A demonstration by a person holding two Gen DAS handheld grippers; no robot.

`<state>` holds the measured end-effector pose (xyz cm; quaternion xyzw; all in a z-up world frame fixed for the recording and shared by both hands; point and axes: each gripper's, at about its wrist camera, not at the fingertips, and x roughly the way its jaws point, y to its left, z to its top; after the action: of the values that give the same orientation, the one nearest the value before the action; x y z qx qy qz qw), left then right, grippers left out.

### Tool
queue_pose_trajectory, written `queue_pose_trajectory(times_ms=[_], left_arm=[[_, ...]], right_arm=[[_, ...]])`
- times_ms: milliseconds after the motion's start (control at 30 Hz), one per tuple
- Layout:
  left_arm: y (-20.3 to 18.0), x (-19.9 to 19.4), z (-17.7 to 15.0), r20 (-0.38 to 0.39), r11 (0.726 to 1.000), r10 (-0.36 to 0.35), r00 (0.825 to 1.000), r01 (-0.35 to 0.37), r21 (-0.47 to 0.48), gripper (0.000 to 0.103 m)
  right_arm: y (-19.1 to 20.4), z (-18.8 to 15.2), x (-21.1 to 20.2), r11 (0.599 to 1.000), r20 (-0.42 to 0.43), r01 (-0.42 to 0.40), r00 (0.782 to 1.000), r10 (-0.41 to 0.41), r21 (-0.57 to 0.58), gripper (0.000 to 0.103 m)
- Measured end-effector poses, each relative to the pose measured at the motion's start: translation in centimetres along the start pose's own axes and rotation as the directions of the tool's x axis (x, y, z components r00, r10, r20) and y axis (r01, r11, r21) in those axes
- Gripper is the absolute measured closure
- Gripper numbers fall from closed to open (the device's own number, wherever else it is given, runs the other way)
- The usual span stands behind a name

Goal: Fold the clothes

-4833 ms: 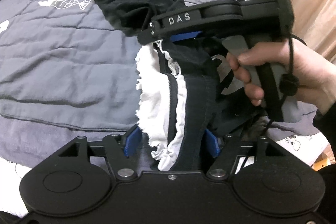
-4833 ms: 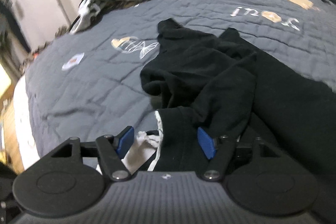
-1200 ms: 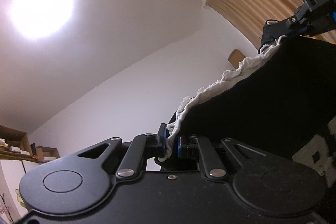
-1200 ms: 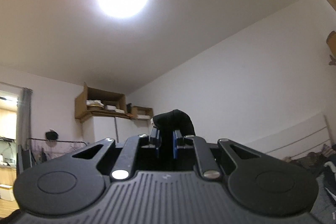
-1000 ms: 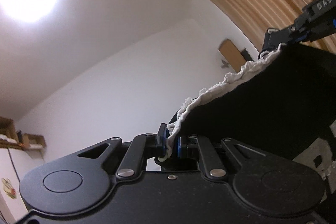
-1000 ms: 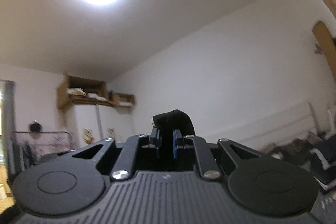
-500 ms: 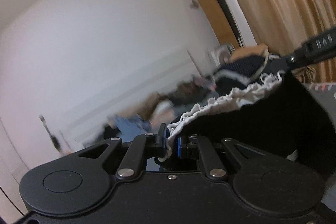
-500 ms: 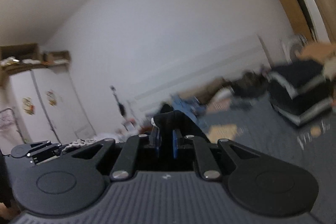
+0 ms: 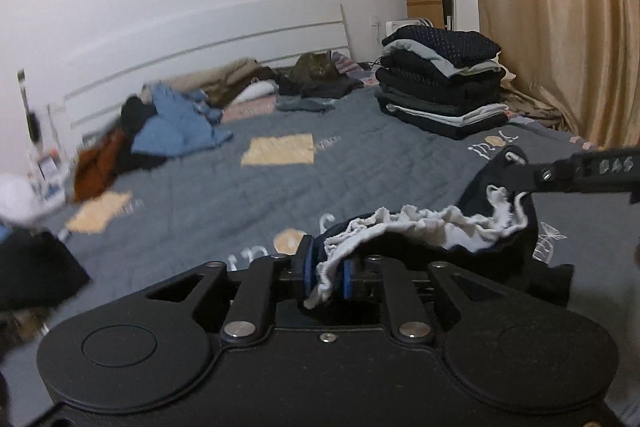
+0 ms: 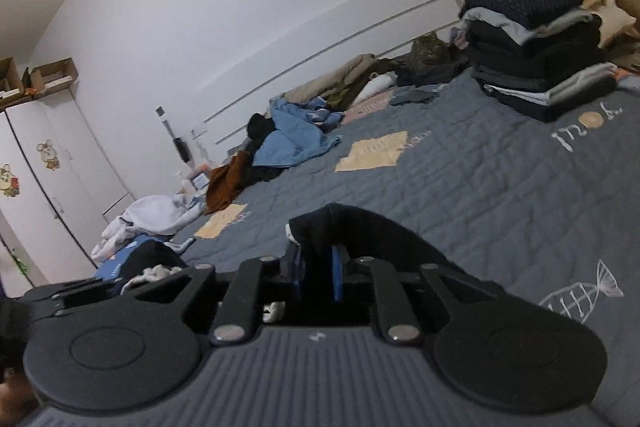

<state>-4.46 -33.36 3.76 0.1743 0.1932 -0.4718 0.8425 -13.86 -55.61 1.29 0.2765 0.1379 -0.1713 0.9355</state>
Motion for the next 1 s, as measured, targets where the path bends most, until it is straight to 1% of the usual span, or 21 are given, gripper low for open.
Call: queue_pose_trajectory(times_ms=[33,67,100,133,233,300,367,467,533,600,667,733,800,867,933,1000], left_arm=[[0.0,-0.1,-0.5,-0.004,0.999,-0.011,1.0,0.011,-0.032,0.076],[0.1,-0.1,-0.8,-0.01,0.997,-0.029,1.0,0.029,-0.068,0.063],[0.2,-0.3,-1.3,-0.015,0.994,-0.046,0.999,0.044,-0.102,0.046],[0.2,-0.6,-2.0,-0.018,0.99,-0.059,0.998,0.056,-0.13,0.042],[0.5,-1.7,-4.1,-0.022,0.974,-0.095,0.995,0.089,-0.209,0.041],[0.5,-2.3,-5.2,-0.014,0.965,-0.099,0.995,0.092,-0.244,0.038],[0.8,-2.6,-6.0,-0.001,0.959,-0.099,0.995,0.095,-0.267,0.038],[2.2,-3.0,-6.3,0.026,0.953,-0.111,0.993,0.114,-0.281,0.038],[3.6,-3.0,-6.2,0.053,0.954,-0.082,0.995,0.094,-0.284,0.036],[5.5,-2.6,-6.7,0.07,0.941,-0.06,0.996,0.079,-0.329,0.034],[7.4,-2.1,-7.3,0.066,0.925,-0.042,0.997,0.064,-0.375,0.034],[9.0,-1.3,-7.8,0.052,0.92,-0.003,0.999,0.023,-0.39,0.034],[10.0,-0.5,-8.0,0.035,0.929,0.052,0.998,-0.036,-0.369,0.034],[10.1,0.2,-8.0,0.013,0.948,0.101,0.995,-0.092,-0.304,0.034],[9.7,1.0,-8.2,-0.016,0.965,0.118,0.993,-0.119,-0.232,0.034],[9.1,1.8,-8.5,-0.039,0.974,0.124,0.992,-0.129,-0.184,0.034]], right_arm=[[-0.2,-0.4,0.0,1.0,-0.005,0.003,1.0,-0.003,-0.007,0.087],[-0.4,-0.9,-0.1,1.0,-0.011,0.006,1.0,-0.006,-0.014,0.085],[-0.6,-1.1,-0.2,1.0,-0.017,0.008,1.0,-0.008,-0.015,0.085],[-0.7,-1.2,-0.3,1.0,-0.024,0.008,1.0,-0.009,-0.007,0.084],[-1.3,-1.4,-0.7,1.0,-0.044,0.011,0.999,-0.011,0.017,0.079],[-1.5,-1.4,-0.9,1.0,-0.054,0.012,0.999,-0.01,0.027,0.075],[-1.4,-1.2,-1.2,1.0,-0.049,0.006,0.999,-0.005,0.022,0.071],[-1.2,-1.0,-1.7,1.0,-0.04,-0.006,0.999,0.006,0.018,0.068],[-1.2,-0.6,-2.2,0.999,-0.028,-0.018,0.999,0.018,0.034,0.066],[-1.4,-0.3,-2.5,0.999,-0.019,-0.026,0.999,0.027,0.04,0.064],[-1.6,-0.2,-2.7,0.999,-0.015,-0.026,1.0,0.027,0.041,0.063],[-1.9,-0.1,-2.9,0.999,-0.012,-0.024,1.0,0.025,0.043,0.062],[-2.2,0.0,-2.9,0.999,-0.012,-0.022,1.0,0.022,0.043,0.062],[-2.3,-0.2,-2.7,0.999,-0.024,-0.018,1.0,0.019,0.039,0.061],[-2.5,-0.3,-2.4,0.999,-0.038,-0.016,0.999,0.017,0.037,0.061],[-2.6,-0.5,-2.0,0.999,-0.049,-0.017,0.999,0.019,0.041,0.061]])
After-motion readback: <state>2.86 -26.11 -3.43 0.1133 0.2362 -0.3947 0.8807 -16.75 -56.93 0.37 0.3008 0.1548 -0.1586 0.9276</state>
